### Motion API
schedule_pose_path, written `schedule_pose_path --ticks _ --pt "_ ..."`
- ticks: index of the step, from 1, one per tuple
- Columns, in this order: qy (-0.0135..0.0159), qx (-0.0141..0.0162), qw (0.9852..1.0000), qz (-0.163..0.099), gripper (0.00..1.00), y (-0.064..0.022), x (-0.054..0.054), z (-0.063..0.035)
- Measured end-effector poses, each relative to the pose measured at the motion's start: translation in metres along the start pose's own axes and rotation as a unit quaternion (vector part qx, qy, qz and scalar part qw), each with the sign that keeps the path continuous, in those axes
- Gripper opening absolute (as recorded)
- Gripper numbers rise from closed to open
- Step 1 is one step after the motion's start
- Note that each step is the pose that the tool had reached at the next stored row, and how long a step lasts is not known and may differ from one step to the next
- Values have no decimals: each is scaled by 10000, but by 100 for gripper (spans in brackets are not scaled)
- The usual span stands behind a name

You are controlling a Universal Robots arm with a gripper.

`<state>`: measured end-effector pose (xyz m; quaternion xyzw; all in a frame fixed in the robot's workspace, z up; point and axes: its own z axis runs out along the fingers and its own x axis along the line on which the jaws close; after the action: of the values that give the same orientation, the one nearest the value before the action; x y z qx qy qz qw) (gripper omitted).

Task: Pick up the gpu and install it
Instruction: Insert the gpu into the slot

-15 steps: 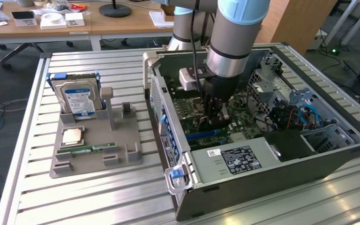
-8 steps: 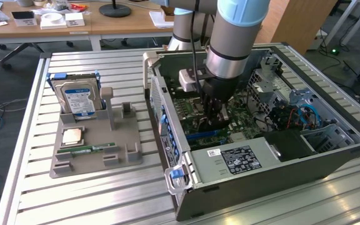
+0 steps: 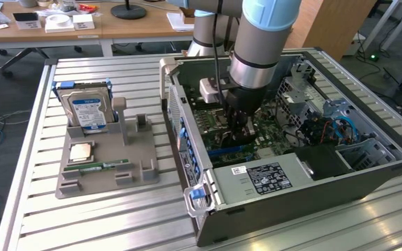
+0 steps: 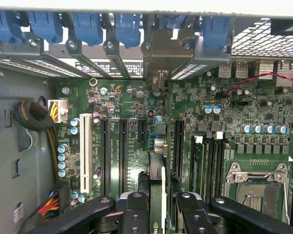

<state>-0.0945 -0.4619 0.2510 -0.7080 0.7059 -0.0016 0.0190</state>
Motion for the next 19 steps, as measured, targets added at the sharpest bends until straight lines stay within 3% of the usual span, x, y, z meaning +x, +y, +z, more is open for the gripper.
schedule_pose_path --ticks 19 --pt "1 0 10000 0 26 12 1 48"
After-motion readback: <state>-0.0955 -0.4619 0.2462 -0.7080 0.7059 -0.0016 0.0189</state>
